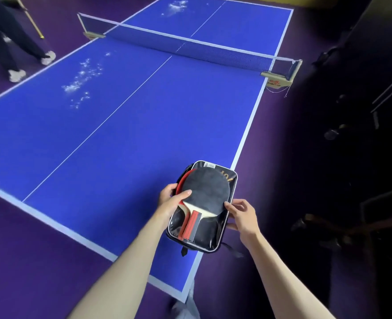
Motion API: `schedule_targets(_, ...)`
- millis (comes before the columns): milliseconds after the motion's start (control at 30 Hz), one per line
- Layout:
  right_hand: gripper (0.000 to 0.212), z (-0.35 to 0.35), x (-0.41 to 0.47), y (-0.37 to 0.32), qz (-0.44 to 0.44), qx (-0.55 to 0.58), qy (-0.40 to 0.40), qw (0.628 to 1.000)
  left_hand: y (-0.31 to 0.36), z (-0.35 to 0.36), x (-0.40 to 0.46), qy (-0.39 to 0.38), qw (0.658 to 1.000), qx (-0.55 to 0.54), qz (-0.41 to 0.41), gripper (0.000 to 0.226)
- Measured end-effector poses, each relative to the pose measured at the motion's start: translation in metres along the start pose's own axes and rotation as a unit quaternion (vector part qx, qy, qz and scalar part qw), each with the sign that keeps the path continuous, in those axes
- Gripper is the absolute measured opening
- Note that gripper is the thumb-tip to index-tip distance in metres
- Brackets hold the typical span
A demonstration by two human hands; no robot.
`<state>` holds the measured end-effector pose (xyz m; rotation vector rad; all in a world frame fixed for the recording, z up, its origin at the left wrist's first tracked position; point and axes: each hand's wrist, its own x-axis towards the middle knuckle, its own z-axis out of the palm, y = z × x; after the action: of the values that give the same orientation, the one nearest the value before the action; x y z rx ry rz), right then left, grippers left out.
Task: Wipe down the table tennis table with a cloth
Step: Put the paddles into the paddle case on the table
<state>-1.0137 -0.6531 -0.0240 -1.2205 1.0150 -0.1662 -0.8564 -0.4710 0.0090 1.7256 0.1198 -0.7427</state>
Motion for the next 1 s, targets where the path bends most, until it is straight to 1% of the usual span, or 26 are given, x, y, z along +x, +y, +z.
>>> schedule_targets(133,0.025,0.006,-0.035,0.045,0.021,0.008,-0.031,0.999,-0.033,-0.022,-0.048,0.042,0.999,0.022,0.003,0.03)
schedule_targets(233,0.026,0.017,-0.068,0.07,0.036,0.016,-0.042,0.998,-0.053,-0.046,-0.081,0.039,0.997,0.066,0.001,0.032)
schedule_targets(367,0.025,0.037,-0.104,0.091,0.037,0.028,-0.033,0.998,-0.073,-0.076,-0.099,0.033,0.996,0.083,0.002,0.034)
schedule_targets(467,0.02,0.054,-0.117,0.105,0.034,0.027,-0.005,0.999,-0.091,-0.094,-0.091,0.027,0.996,0.09,-0.001,0.038)
schedule_targets(567,0.013,0.073,-0.122,0.123,0.03,0.011,0.021,0.999,-0.112,-0.11,-0.069,0.007,0.996,0.083,-0.015,0.05)
schedule_targets(600,0.013,0.079,-0.121,0.13,0.031,0.006,0.031,0.999,-0.119,-0.114,-0.058,-0.002,0.996,0.084,-0.018,0.053)
schedule_targets(667,0.02,0.092,-0.12,0.143,0.036,-0.012,0.048,0.998,-0.14,-0.119,-0.037,-0.016,0.996,0.091,-0.021,0.058)
schedule_targets(800,0.037,0.106,-0.113,0.167,0.033,-0.051,0.046,0.997,-0.169,-0.121,-0.02,-0.054,0.993,0.106,-0.029,0.048)
schedule_targets(900,0.038,0.116,-0.117,0.169,0.047,-0.018,0.049,0.998,-0.17,-0.121,-0.021,-0.085,0.988,0.126,-0.025,0.053)
schedule_targets(1000,0.041,0.118,-0.113,0.171,0.06,0.001,0.059,0.996,-0.167,-0.115,-0.018,-0.112,0.983,0.147,-0.021,0.053)
